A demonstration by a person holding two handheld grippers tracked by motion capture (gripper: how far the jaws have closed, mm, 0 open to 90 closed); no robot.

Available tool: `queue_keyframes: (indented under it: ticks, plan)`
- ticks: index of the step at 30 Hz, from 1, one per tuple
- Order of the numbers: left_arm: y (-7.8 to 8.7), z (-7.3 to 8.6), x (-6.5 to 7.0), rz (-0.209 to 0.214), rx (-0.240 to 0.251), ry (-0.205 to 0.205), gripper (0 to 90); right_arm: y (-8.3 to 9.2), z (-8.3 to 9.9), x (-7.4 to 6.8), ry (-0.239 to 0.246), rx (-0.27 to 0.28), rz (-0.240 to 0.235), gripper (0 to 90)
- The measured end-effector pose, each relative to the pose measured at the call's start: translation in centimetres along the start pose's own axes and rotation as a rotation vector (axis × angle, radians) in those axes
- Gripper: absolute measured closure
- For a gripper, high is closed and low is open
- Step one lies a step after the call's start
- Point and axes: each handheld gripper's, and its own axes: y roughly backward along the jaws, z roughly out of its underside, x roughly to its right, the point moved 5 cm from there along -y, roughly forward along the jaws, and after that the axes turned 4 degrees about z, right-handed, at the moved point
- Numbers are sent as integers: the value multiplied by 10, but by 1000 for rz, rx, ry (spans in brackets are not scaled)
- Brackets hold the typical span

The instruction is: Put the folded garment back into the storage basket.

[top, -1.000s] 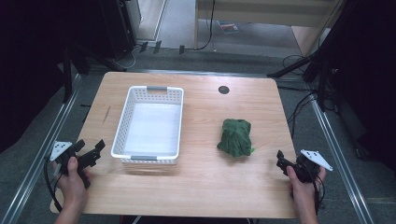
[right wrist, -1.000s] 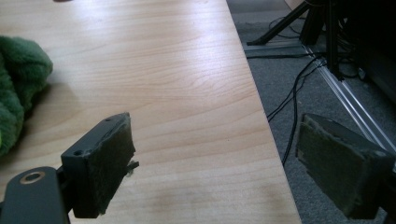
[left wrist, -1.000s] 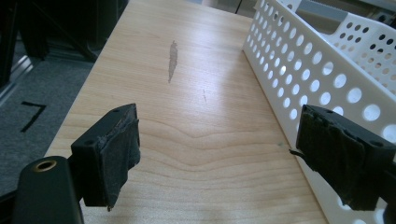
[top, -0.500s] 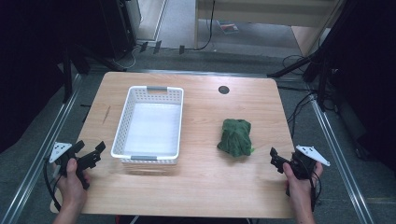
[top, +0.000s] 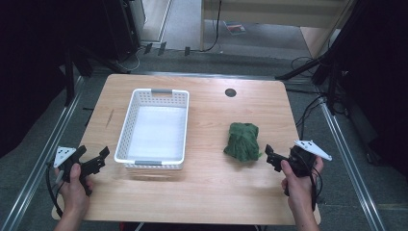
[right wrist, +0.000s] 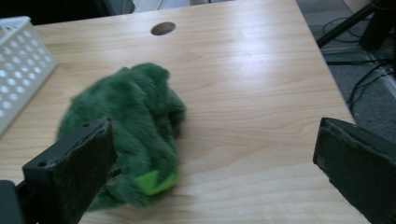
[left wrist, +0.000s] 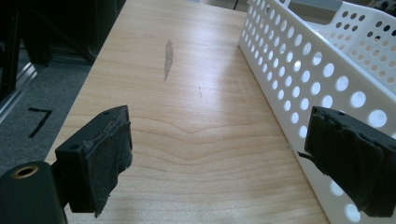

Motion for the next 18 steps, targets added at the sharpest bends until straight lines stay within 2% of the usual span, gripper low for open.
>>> queue_keyframes:
  ticks: [2, 3, 5, 8, 18]
  plan:
    - [-1, 0, 0, -2, -1, 0, 85, 0, -1, -3, -2, -6, 0, 0]
    - [-1, 0, 0, -7, -3, 0, 85, -3, -6, -13, -1, 1, -15, 0]
    - [-2, 0, 0, -11, -6, -1, 86, -4, -7, -16, 1, 2, -14, 0]
    - [-3, 0, 1, -21, -9, -11, 85, -10, -13, -31, 6, 3, -17, 0]
    - [-3, 1, 2, -29, -14, -28, 85, -27, -20, -67, 10, -36, -34, 0]
